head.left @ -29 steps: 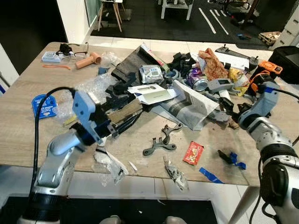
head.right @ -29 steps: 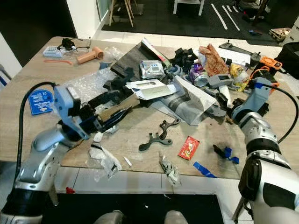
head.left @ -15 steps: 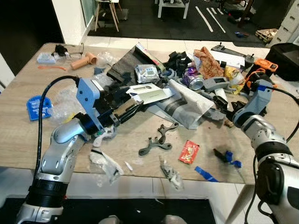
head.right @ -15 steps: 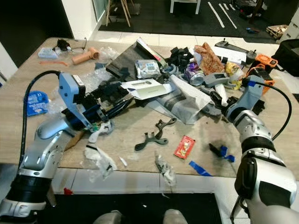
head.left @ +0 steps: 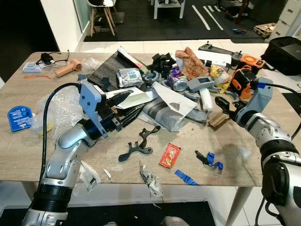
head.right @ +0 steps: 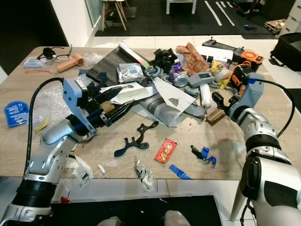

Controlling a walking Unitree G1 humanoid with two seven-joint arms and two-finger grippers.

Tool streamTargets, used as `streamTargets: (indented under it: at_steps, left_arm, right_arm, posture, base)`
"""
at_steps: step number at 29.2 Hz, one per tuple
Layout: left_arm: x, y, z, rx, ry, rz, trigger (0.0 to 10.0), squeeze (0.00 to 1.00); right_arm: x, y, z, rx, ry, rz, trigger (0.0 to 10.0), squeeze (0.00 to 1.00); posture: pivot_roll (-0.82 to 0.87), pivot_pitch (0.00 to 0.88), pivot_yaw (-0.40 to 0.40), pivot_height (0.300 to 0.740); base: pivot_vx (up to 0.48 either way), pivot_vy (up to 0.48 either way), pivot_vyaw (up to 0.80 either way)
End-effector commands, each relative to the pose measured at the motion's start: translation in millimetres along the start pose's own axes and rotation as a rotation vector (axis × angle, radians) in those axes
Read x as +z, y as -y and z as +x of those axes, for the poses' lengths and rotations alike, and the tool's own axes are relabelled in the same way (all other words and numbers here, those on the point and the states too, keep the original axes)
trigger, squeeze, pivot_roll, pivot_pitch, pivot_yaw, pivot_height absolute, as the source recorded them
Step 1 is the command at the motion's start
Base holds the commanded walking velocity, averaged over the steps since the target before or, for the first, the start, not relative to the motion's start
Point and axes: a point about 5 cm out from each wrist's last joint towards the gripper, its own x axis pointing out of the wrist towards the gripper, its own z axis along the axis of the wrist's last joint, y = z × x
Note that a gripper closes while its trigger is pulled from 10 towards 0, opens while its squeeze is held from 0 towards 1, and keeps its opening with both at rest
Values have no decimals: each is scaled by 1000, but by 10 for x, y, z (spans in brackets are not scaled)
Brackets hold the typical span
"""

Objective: Picking trash to rubbish bin

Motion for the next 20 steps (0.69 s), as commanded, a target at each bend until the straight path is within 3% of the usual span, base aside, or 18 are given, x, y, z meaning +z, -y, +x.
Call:
streamTargets:
  at_steps: [1, 6, 17, 20]
  left_arm:
    - [24, 3, -12, -10, -1, 6, 10000, 0]
    - [7, -1, -2, 7, -2, -3, 10000, 0]
    - [18, 26, -12, 21, 3, -14, 10000, 0]
    - [7, 20, -40, 69, 1, -5, 10000, 0]
  right_arm:
    - [43, -73, 34, 27, -2, -17, 10000, 0]
    - [51, -82, 40, 26, -13, -40, 10000, 0]
    - [47, -117, 52, 39, -44, -71, 10000, 0]
    - [67, -198, 79, 90, -37, -43, 10000, 0]
  posture:
    - [-101, 0, -21, 740]
    - [-101, 0, -21, 740]
    - [-103, 0, -19, 740]
    - [-96, 0, -25, 740]
  base:
    - [0, -458, 0]
    - [0, -458, 0]
    - [0, 0, 0]
    - [0, 0, 0]
